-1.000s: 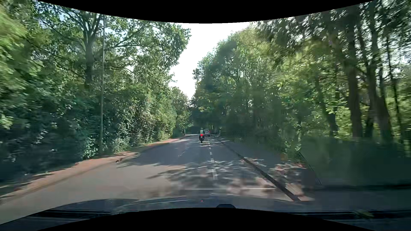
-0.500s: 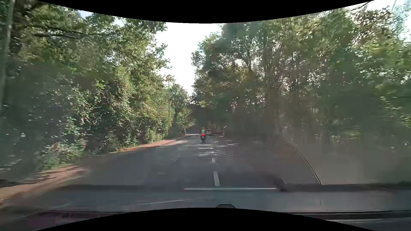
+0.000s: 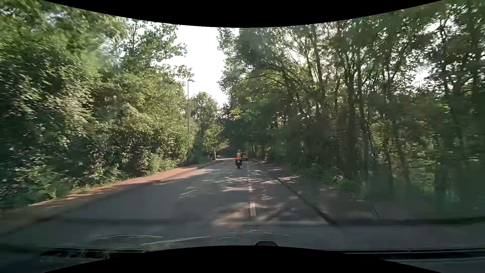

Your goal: Follow the waypoints while adhering to traffic rules and regulations

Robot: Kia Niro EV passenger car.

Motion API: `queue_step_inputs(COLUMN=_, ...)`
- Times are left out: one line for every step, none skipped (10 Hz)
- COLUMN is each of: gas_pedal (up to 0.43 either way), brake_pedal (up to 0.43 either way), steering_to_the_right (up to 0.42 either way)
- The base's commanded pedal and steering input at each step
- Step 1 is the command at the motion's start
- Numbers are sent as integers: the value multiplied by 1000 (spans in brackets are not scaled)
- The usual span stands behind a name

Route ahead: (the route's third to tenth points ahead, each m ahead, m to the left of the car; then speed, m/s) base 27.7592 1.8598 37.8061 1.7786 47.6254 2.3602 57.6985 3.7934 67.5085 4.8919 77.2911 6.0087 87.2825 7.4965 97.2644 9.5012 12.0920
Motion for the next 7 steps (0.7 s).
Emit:
queue_step_inputs(gas_pedal=47, brake_pedal=0, steering_to_the_right=-3)
queue_step_inputs(gas_pedal=47, brake_pedal=0, steering_to_the_right=-2)
queue_step_inputs(gas_pedal=47, brake_pedal=0, steering_to_the_right=-3)
queue_step_inputs(gas_pedal=59, brake_pedal=0, steering_to_the_right=-3)
queue_step_inputs(gas_pedal=67, brake_pedal=0, steering_to_the_right=-4)
queue_step_inputs(gas_pedal=67, brake_pedal=0, steering_to_the_right=-5)
queue_step_inputs(gas_pedal=79, brake_pedal=0, steering_to_the_right=-7)
